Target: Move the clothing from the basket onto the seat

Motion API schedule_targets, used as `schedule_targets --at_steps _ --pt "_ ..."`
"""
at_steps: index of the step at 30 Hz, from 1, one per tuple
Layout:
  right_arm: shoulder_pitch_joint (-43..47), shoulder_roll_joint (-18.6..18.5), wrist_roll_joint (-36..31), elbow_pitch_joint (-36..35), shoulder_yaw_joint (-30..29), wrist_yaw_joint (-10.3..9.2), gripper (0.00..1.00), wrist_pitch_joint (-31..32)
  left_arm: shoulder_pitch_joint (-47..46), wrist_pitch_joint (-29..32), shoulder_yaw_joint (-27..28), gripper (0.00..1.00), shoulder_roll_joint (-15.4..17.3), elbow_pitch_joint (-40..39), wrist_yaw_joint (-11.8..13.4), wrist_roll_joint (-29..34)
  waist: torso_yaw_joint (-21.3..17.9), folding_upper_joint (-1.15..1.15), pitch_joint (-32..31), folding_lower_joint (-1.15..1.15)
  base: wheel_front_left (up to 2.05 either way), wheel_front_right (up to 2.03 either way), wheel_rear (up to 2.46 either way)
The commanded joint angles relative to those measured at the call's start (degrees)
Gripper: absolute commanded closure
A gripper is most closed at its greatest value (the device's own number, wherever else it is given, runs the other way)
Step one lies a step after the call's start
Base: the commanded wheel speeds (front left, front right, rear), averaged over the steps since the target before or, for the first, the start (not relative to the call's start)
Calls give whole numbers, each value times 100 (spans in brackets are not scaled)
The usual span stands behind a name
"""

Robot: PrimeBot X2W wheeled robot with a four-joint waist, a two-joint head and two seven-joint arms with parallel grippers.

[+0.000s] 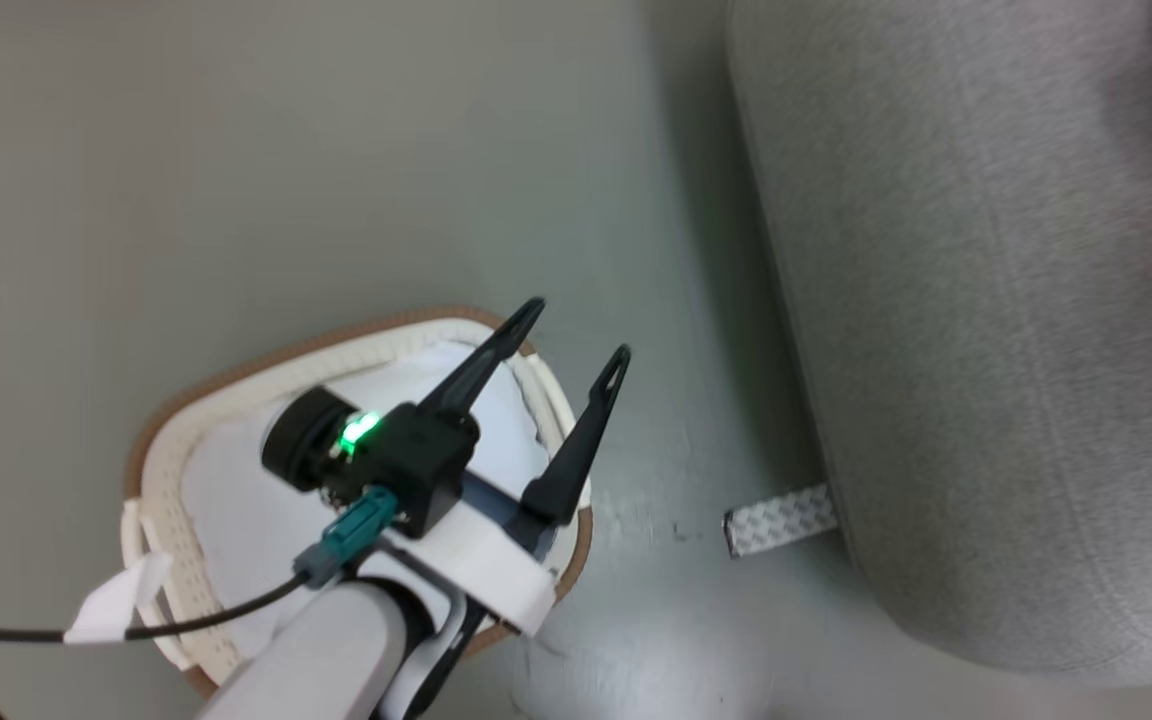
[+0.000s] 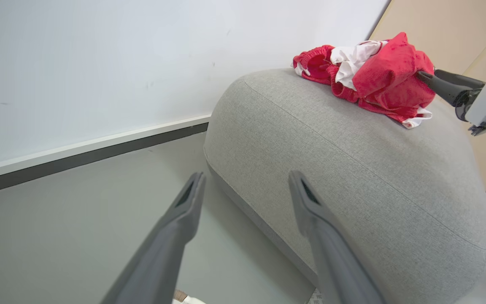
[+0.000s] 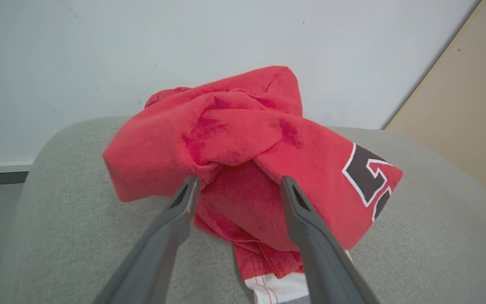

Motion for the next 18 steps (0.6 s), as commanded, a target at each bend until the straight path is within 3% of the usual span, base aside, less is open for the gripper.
schedule_targets --at_steps 1,9,18 --pt "418 119 -76 -323 95 -15 0 -16 187 -92 54 0 74 68 47 -72 -83 0 -435 -1 0 0 0" --pt "2323 636 -168 -1783 609 -15 0 -16 1084 -816 337 0 22 755 357 -439 231 0 -1729 -1 0 0 0" --pt "3780 823 -204 -2540 1143 -15 0 -17 2154 -1408 656 0 -226 1733 586 -928 862 0 -3103 -1 0 0 0"
